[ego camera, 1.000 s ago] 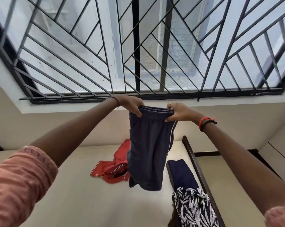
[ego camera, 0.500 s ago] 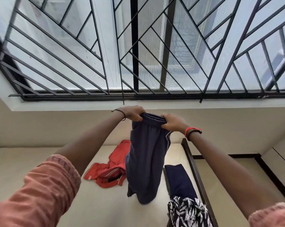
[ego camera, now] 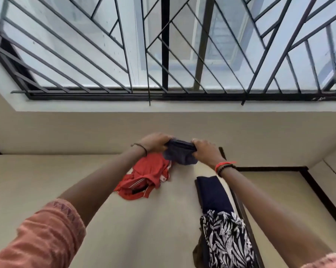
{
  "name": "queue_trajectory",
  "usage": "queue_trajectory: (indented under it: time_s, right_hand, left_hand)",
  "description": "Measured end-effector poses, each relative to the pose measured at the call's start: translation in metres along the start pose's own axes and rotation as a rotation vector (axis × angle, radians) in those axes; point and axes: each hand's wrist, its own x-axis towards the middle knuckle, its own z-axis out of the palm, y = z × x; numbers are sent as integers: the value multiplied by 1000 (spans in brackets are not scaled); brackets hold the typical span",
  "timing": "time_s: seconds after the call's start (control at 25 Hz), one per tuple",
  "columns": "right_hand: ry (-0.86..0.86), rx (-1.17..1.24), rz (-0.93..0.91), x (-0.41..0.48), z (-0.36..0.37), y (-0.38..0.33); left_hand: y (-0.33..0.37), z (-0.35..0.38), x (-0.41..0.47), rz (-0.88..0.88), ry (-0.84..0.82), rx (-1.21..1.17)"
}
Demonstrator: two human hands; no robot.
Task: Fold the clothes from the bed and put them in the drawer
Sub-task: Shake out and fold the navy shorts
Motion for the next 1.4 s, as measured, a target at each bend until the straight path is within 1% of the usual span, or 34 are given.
queue_trajectory:
  time_s: [0.12,0.24,0.28,0.32,0.36,0.4,0.44,0.48,0.52,0.56,0.64,0.68,0.76,0.84,0.88,0.92,1.0,1.08,1.12,1.2,1.24,1.32,1.4]
  right_hand:
    - [-150,-43,-54,-54,99,-16]
    - [-354,-2,-92,-122,210,-40]
    - [-468,54,-114,-148,247,-47]
    - [-668,119,-92,-172,286,-53]
    - [-805,177,-17,-191,320,-57]
    - [-810,173,-7,-212,346,-62]
    - [-854,66,-93,-235,368,-71]
    - [-767,-6,-131,-252,383,-77]
    - [-764,-50,-198,-268,404,-76]
    - [-842,-37,-243,-280,415,-79]
    - [-876,-58,-265,-294,423,-82]
    - [-879,-29,-265,-302,430,-82]
    - [-915,21,-242,-314,436,-77]
    - [-962,95,-230,-317,432,-73]
    - [-991,101,-264,-317,425,-72]
    - [-1056,119,-240,-320,416,-73]
    - [-1191,214,-135,-321,396,-79]
    - [-1316,308,-119,-308,370,-79]
    - [-1350,331,-144,-294,353,-74]
    - [-1370,358,-176,-255,340,-60]
    - [-1381,388,-135,-234,335,-50]
    - [-1332,490,-19,-192,330,-29]
    - [-1216,514,12,-148,323,-4]
  left_hand:
    - [-4,117,-55,-83,-153,33]
    - [2,227,-114,-80,-328,-10]
    - [5,261,-132,-61,-410,-6]
    - [9,295,-150,-41,-492,-4]
    - [13,328,-168,-18,-557,-11]
    - [15,360,-188,2,-617,-21]
    - [17,393,-206,43,-623,-32]
    - [18,419,-221,60,-587,-63]
    - [19,440,-233,58,-580,-88]
    - [21,457,-243,64,-574,-78]
    - [31,474,-256,142,-680,-25]
    - [35,480,-260,180,-768,-38]
    - [43,480,-263,164,-849,-107]
    - [50,472,-264,89,-949,-223]
    - [53,466,-262,79,-1009,-259]
    - [55,461,-260,81,-1062,-265]
    - [60,447,-251,91,-1168,-279]
    - [59,430,-238,92,-1248,-341]
    - [54,423,-228,76,-1276,-382]
    - [35,406,-204,14,-1266,-514]
    - [21,396,-190,-33,-1223,-599]
    - [-9,378,-160,-124,-1067,-761]
    - [-35,361,-130,-225,-910,-888]
